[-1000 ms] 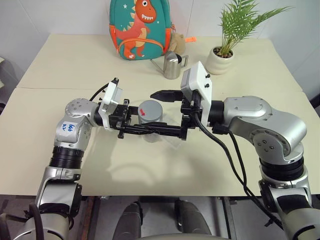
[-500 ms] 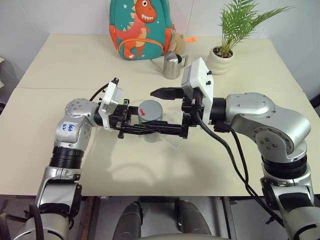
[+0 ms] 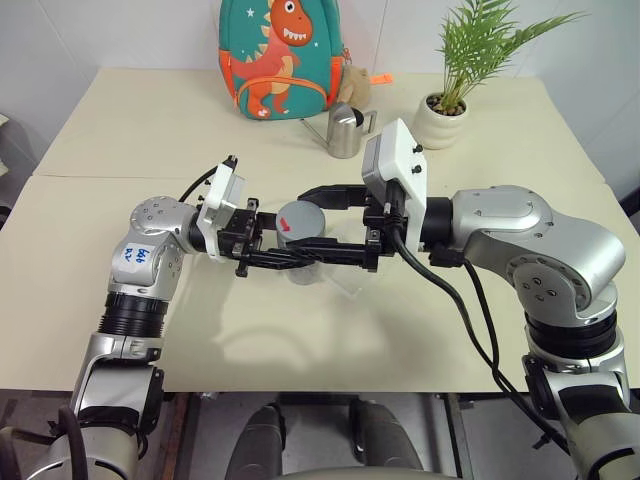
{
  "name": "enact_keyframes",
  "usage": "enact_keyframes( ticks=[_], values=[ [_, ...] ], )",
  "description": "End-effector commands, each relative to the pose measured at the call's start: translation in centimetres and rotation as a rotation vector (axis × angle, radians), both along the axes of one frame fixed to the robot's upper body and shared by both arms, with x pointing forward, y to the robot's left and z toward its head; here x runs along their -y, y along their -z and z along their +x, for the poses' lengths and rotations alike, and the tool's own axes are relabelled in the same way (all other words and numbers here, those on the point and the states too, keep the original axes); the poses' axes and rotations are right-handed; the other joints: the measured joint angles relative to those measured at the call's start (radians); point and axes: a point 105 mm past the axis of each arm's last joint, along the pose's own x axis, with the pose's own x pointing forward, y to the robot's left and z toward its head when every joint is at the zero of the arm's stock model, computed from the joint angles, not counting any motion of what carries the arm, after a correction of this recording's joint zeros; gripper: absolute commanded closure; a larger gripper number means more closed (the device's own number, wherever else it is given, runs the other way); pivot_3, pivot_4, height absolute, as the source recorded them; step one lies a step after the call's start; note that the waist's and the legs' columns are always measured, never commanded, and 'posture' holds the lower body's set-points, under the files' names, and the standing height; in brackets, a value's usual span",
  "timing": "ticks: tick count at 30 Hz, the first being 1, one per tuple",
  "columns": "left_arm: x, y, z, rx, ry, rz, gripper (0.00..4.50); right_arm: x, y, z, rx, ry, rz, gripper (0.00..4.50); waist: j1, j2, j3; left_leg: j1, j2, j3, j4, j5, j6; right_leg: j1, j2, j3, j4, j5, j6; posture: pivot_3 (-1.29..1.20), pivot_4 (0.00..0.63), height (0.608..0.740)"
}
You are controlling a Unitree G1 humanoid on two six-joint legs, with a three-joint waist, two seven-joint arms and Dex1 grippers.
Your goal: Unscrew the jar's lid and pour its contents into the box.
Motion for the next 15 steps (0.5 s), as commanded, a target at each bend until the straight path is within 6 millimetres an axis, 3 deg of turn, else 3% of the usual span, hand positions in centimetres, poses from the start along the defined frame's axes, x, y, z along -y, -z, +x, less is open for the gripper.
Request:
enact_keyframes(
  ticks=[1, 15],
  values=[
    [0.08, -0.95, -0.11, 0.043, 0.009, -0.014, 2.61, -0.24, -0.95, -0.89, 0.057, -0.033, 0.003, 1.22, 0.000, 0.000, 0.000, 0.000, 0.000, 0.000, 0.000, 0.000, 0.000, 0.000, 0.000, 0.000, 0.000, 0.000, 0.000, 0.00, 0.150, 0.740],
    [0.09, -0.92, -0.07, 0.041, 0.006, -0.015, 2.61, -0.31, -0.86, -0.94, 0.054, -0.038, -0.001, 1.22, 0.000, 0.000, 0.000, 0.000, 0.000, 0.000, 0.000, 0.000, 0.000, 0.000, 0.000, 0.000, 0.000, 0.000, 0.000, 0.00, 0.150, 0.740]
  ],
)
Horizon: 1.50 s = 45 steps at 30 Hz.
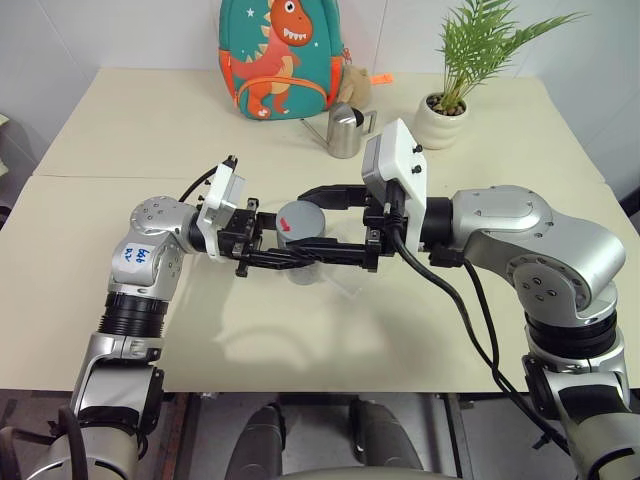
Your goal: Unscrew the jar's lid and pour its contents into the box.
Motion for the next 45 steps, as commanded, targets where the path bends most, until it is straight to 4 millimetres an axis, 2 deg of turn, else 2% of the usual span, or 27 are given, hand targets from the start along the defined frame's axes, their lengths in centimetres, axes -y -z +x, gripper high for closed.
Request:
enact_keyframes(
  ticks=[1, 3, 10, 24, 34, 41, 44, 45],
  values=[
    [0.1, -0.9, -0.1, 0.041, 0.007, -0.015, 2.61, -0.3, -0.9, -0.9, 0.054, -0.038, 0.000, 1.40, 0.000, 0.000, 0.000, 0.000, 0.000, 0.000, 0.000, 0.000, 0.000, 0.000, 0.000, 0.000, 0.000, 0.000, 0.000, 0.00, 0.150, 0.740],
    [0.1, -0.9, -0.1, 0.042, 0.007, -0.015, 2.61, -0.3, -0.9, -1.0, 0.055, -0.039, 0.000, 1.79, 0.000, 0.000, 0.000, 0.000, 0.000, 0.000, 0.000, 0.000, 0.000, 0.000, 0.000, 0.000, 0.000, 0.000, 0.000, 0.00, 0.150, 0.740],
    [0.1, -0.9, -0.1, 0.039, 0.007, -0.014, 2.61, -0.2, -1.1, -0.9, 0.057, -0.034, 0.006, 1.79, 0.000, 0.000, 0.000, 0.000, 0.000, 0.000, 0.000, 0.000, 0.000, 0.000, 0.000, 0.000, 0.000, 0.000, 0.000, 0.00, 0.150, 0.740],
    [-0.2, 0.3, -0.2, -0.009, 0.016, 0.040, 2.61, 1.0, -4.7, 0.0, 0.132, 0.011, 0.084, 1.79, 0.000, 0.000, 0.000, 0.000, 0.000, 0.000, 0.000, 0.000, 0.000, 0.000, 0.000, 0.000, 0.000, 0.000, 0.000, 0.00, 0.150, 0.740],
    [-0.1, 0.7, -0.5, -0.044, 0.020, 0.036, 2.61, 2.1, -6.5, 0.9, 0.215, 0.070, 0.088, 1.79, 0.000, 0.002, 0.001, 0.000, 0.000, 0.000, 0.000, 0.000, 0.000, 0.000, 0.000, 0.000, 0.000, 0.000, 0.000, 0.00, 0.150, 0.740],
    [-0.3, 1.0, -0.6, -0.056, 0.006, 0.039, 2.61, 3.7, -7.8, 2.4, 0.278, 0.168, 0.087, 1.79, -0.001, 0.002, 0.001, 0.000, 0.000, 0.000, 0.000, 0.000, 0.000, 0.000, 0.000, 0.000, 0.000, 0.000, 0.000, 0.00, 0.150, 0.740],
    [-0.8, 0.5, -0.1, -0.036, -0.035, 0.026, 2.61, 5.6, -7.0, 4.3, 0.259, 0.299, 0.069, 1.79, 0.000, 0.002, 0.001, 0.000, 0.000, 0.000, 0.000, 0.000, 0.000, 0.000, 0.000, 0.000, 0.000, 0.000, 0.000, 0.00, 0.150, 0.740],
    [-1.3, 0.0, 0.2, -0.023, -0.065, 0.021, 2.61, 6.8, -5.8, 5.1, 0.239, 0.355, 0.036, 1.79, 0.000, 0.002, 0.001, 0.000, 0.000, 0.000, 0.000, 0.000, 0.000, 0.000, 0.000, 0.000, 0.000, 0.000, 0.000, 0.00, 0.150, 0.740]
  ],
)
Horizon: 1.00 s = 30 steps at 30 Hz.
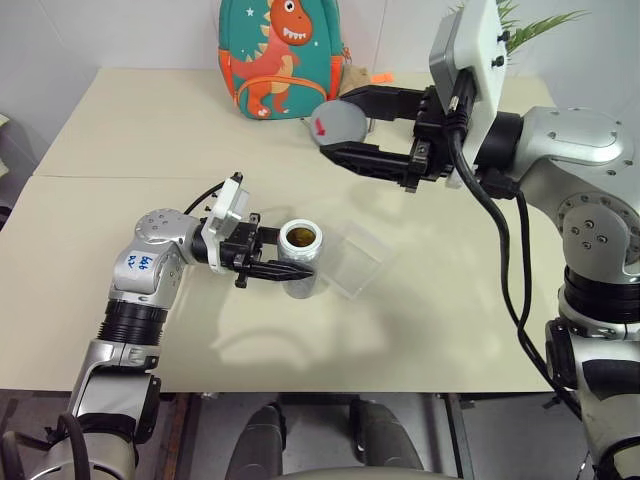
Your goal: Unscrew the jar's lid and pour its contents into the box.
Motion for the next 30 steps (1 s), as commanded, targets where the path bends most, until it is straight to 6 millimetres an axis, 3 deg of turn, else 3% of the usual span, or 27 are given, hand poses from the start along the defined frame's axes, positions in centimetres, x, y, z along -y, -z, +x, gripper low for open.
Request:
enact_keyframes(
  ticks=[1, 3, 9, 16, 21, 27, 30],
  values=[
    [-1.5, -2.1, 0.7, 0.089, -0.084, -0.014, 2.61, 3.5, 1.8, 2.1, -0.016, 0.186, -0.022, 1.79, 0.003, 0.000, 0.000, 0.000, 0.000, 0.000, 0.000, 0.000, 0.000, 0.000, 0.000, 0.000, 0.000, 0.000, 0.000, 0.00, 0.150, 0.740],
    [-2.7, -2.9, 1.4, 0.120, -0.150, -0.017, 2.61, 6.1, 4.5, 3.6, -0.079, 0.333, -0.061, 1.79, 0.004, -0.001, 0.000, 0.000, 0.000, 0.000, 0.000, 0.000, 0.000, 0.000, 0.000, 0.000, -0.001, 0.000, 0.000, 0.00, 0.150, 0.740],
    [-5.7, -5.1, 3.6, 0.224, -0.339, -0.042, 2.61, 13.5, 12.3, 5.9, -0.252, 0.689, -0.150, 1.79, 0.004, 0.000, 0.000, -0.001, -0.001, 0.000, 0.000, 0.000, 0.000, 0.000, -0.001, 0.000, -0.001, 0.000, 0.000, 0.00, 0.150, 0.740],
    [-5.5, -5.7, 5.0, 0.306, -0.413, -0.064, 2.61, 16.6, 18.5, 5.2, -0.406, 0.820, -0.124, 1.79, 0.002, 0.001, 0.001, 0.000, -0.001, 0.001, 0.000, 0.000, 0.000, 0.000, 0.000, 0.000, 0.000, 0.000, 0.001, 0.00, 0.150, 0.740],
    [-4.7, -5.8, 5.3, 0.332, -0.413, -0.076, 2.61, 16.8, 19.9, 4.3, -0.469, 0.815, -0.057, 1.79, 0.001, 0.001, 0.001, 0.000, -0.001, 0.001, 0.002, 0.000, 0.000, 0.000, 0.000, 0.001, 0.001, 0.000, 0.001, 0.00, 0.150, 0.740],
    [-3.8, -6.2, 5.9, 0.378, -0.418, -0.061, 2.61, 17.0, 19.9, 3.5, -0.480, 0.794, -0.038, 0.09, 0.004, 0.001, 0.001, 0.000, -0.001, 0.001, 0.002, 0.001, 0.001, 0.001, 0.000, 0.001, 0.001, 0.000, 0.002, 0.00, 0.150, 0.740],
    [-3.1, -6.4, 5.8, 0.404, -0.396, -0.060, 2.61, 16.8, 18.9, 3.0, -0.445, 0.751, -0.027, 0.04, 0.003, 0.001, 0.001, 0.000, -0.001, 0.001, 0.001, 0.001, 0.001, 0.001, 0.000, 0.001, 0.001, 0.000, 0.002, 0.00, 0.150, 0.740]
  ],
)
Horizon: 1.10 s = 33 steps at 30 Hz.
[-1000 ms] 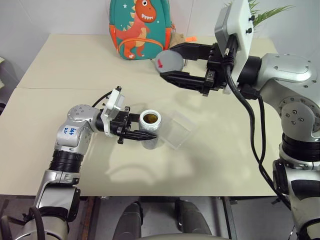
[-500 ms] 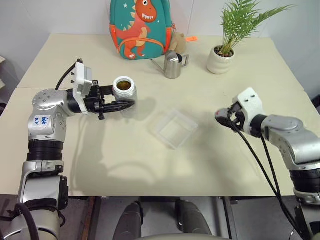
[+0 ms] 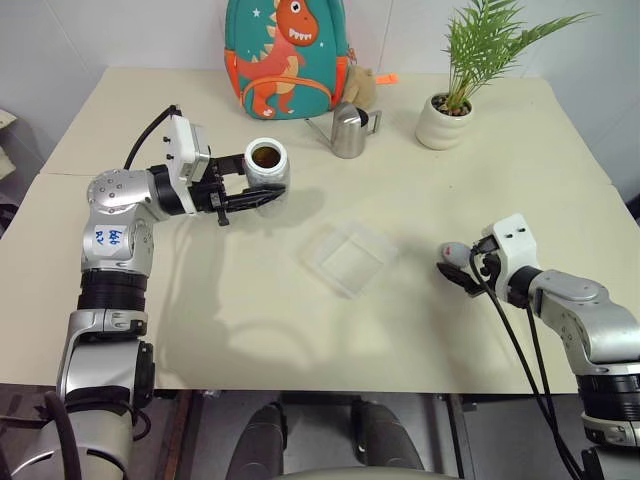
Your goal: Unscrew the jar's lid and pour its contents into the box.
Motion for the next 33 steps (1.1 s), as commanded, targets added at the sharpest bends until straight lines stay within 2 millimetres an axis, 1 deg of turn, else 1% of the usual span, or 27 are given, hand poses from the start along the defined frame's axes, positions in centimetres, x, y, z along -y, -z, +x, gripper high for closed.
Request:
enact_keyframes(
  ticks=[1, 3, 5, 7, 9, 11, 16, 18, 23, 26, 28, 29, 32, 33],
  values=[
    [0.8, -1.1, 0.0, 0.072, 0.018, 0.021, 2.61, -0.3, -2.7, -0.7, 0.098, -0.067, 0.008, 0.04, 0.000, 0.000, 0.000, 0.000, 0.000, 0.000, 0.000, 0.000, 0.000, 0.000, 0.000, 0.000, 0.000, 0.000, 0.000, 0.00, 0.150, 0.740],
    [1.3, -1.1, 0.1, 0.101, 0.024, 0.047, 2.61, -1.1, -4.5, -1.4, 0.174, -0.155, 0.031, 0.04, 0.000, 0.000, 0.000, 0.000, 0.000, 0.000, 0.000, 0.000, 0.000, 0.000, 0.000, 0.000, 0.000, 0.000, 0.000, 0.00, 0.150, 0.740],
    [1.9, -1.2, 0.1, 0.126, 0.047, 0.066, 2.61, -2.7, -6.3, -3.2, 0.223, -0.300, 0.095, 0.04, -0.001, 0.000, 0.000, 0.000, 0.000, 0.000, 0.000, 0.000, 0.000, 0.000, 0.000, 0.000, 0.000, 0.000, 0.000, 0.00, 0.150, 0.740],
    [2.5, -1.0, 0.1, 0.172, 0.060, 0.109, 2.61, -4.2, -7.4, -5.3, 0.222, -0.443, 0.156, 0.04, 0.001, 0.000, 0.000, 0.000, 0.000, 0.000, 0.000, 0.000, 0.000, 0.000, 0.000, 0.000, 0.000, 0.000, 0.001, 0.00, 0.150, 0.740],
    [3.0, -0.8, 0.5, 0.239, 0.058, 0.175, 2.61, -4.9, -8.1, -6.8, 0.211, -0.526, 0.186, 0.04, 0.002, 0.000, 0.000, 0.000, 0.000, 0.000, 0.000, 0.000, 0.000, 0.001, 0.000, 0.000, -0.001, 0.000, 0.001, 0.00, 0.150, 0.740],
    [3.5, -0.4, 0.7, 0.325, 0.069, 0.266, 2.61, -4.8, -8.4, -7.0, 0.211, -0.534, 0.185, 0.04, 0.001, 0.000, 0.000, 0.001, 0.000, 0.000, 0.001, 0.000, 0.000, 0.002, 0.000, 0.000, -0.001, 0.001, 0.002, 0.00, 0.150, 0.740],
    [5.5, 0.5, 1.1, 0.563, 0.141, 0.536, 2.61, -4.5, -8.4, -6.4, 0.219, -0.502, 0.155, 0.04, 0.006, 0.000, 0.000, 0.001, -0.001, 0.000, 0.002, 0.000, 0.001, 0.004, 0.000, 0.000, -0.003, 0.002, 0.003, 0.00, 0.150, 0.740],
    [6.4, 0.5, 1.2, 0.638, 0.162, 0.593, 2.61, -4.6, -8.5, -6.5, 0.222, -0.505, 0.157, 0.04, 0.011, -0.001, 0.000, 0.000, -0.001, 0.000, 0.002, 0.000, 0.001, 0.003, 0.000, 0.000, -0.003, 0.002, 0.003, 0.00, 0.150, 0.740],
    [9.3, 0.5, 1.6, 0.876, 0.198, 0.739, 2.61, -4.6, -8.9, -7.4, 0.223, -0.523, 0.187, 0.04, 0.028, -0.001, 0.000, -0.001, -0.001, 0.000, 0.002, 0.000, 0.001, 0.003, 0.000, 0.000, -0.006, 0.002, 0.004, 0.00, 0.150, 0.740],
    [10.1, 1.1, 1.6, 1.033, 0.244, 0.850, 2.61, -4.7, -9.3, -7.9, 0.232, -0.525, 0.217, 0.04, 0.033, -0.001, 0.001, -0.002, -0.002, 0.000, 0.002, 0.000, 0.002, 0.003, 0.000, 0.000, -0.008, 0.003, 0.006, 0.00, 0.150, 0.740],
    [10.7, 1.6, 1.7, 1.175, 0.292, 0.961, 2.61, -5.0, -9.5, -8.8, 0.213, -0.557, 0.242, 0.04, 0.036, -0.002, 0.001, -0.002, -0.002, 0.000, 0.002, 0.000, 0.002, 0.004, 0.000, 0.001, -0.010, 0.003, 0.007, 0.00, 0.150, 0.740],
    [11.0, 1.6, 1.8, 1.237, 0.299, 0.985, 2.61, -5.2, -9.6, -9.1, 0.206, -0.565, 0.251, 0.04, 0.038, -0.002, 0.001, -0.003, -0.002, 0.000, 0.002, 0.000, 0.002, 0.003, 0.000, 0.001, -0.010, 0.004, 0.007, 0.00, 0.150, 0.740],
    [12.2, 0.3, 2.6, 1.497, 0.274, 1.038, 2.61, -5.0, -9.5, -9.7, 0.195, -0.556, 0.265, 0.04, 0.045, -0.003, 0.002, -0.003, -0.002, 0.001, 0.002, 0.000, 0.002, 0.003, 0.000, 0.002, -0.010, 0.004, 0.008, 0.00, 0.150, 0.740],
    [12.3, 0.1, 2.8, 1.552, 0.271, 1.042, 2.61, -5.0, -9.5, -9.8, 0.192, -0.555, 0.265, 0.04, 0.047, -0.004, 0.002, -0.003, -0.002, 0.001, 0.002, 0.000, 0.002, 0.003, 0.000, 0.002, -0.010, 0.004, 0.008, 0.00, 0.150, 0.740]
  ],
)
